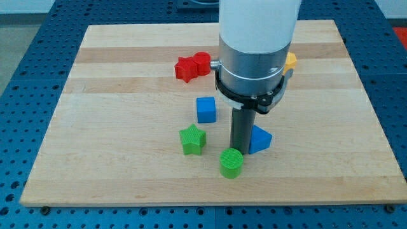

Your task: Move the green circle to the right of the green star

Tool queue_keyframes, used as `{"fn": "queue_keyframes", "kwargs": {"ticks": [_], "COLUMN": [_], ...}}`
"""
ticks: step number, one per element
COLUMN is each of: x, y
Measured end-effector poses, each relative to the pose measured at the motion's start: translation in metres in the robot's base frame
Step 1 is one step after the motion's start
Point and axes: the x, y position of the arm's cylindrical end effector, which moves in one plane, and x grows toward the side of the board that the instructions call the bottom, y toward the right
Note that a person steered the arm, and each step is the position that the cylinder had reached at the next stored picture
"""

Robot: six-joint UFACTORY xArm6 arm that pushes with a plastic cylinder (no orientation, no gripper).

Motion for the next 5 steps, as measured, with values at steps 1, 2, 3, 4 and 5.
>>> {"fn": "queue_keyframes", "kwargs": {"ticks": [1, 2, 3, 4, 5], "x": [0.004, 0.004, 0.021, 0.042, 0.07], "y": [0.049, 0.055, 0.022, 0.005, -0.01]}}
